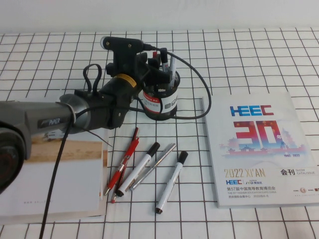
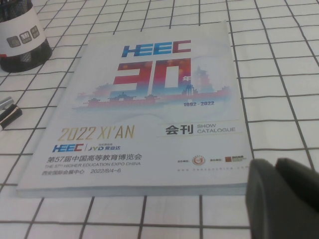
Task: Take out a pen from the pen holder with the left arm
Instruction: 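Take a marker out of the pen holder and lay it on the table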
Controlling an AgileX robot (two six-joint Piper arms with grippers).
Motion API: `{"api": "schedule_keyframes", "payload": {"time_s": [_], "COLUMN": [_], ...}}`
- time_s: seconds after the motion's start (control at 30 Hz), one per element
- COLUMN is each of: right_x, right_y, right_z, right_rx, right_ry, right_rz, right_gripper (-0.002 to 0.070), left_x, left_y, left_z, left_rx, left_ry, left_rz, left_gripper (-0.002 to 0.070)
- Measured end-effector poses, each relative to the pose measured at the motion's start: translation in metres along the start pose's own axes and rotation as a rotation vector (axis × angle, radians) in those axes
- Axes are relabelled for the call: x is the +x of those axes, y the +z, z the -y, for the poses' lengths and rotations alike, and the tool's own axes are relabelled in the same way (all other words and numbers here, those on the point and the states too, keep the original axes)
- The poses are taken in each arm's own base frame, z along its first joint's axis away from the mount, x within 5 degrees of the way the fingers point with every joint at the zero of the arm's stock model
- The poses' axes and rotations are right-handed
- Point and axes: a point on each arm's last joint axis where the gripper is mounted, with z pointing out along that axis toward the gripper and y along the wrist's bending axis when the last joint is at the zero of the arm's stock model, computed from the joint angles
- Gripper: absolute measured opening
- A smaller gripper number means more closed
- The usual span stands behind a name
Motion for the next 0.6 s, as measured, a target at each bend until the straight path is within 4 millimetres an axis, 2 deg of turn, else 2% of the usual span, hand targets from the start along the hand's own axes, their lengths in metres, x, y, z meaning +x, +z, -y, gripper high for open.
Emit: {"api": "schedule_keyframes", "payload": {"time_s": [0.6], "right_x": [0.0], "right_y": [0.0], "right_z": [0.0], "right_rx": [0.0], "right_ry": [0.0], "right_rz": [0.0], "right_gripper": [-0.0015], "left_x": [0.0012], "left_y": [0.0018], "left_z": [-0.0011], "left_rx": [-0.001], "left_ry": [-0.058], "left_rz": [0.035], "left_gripper": [0.0255]}}
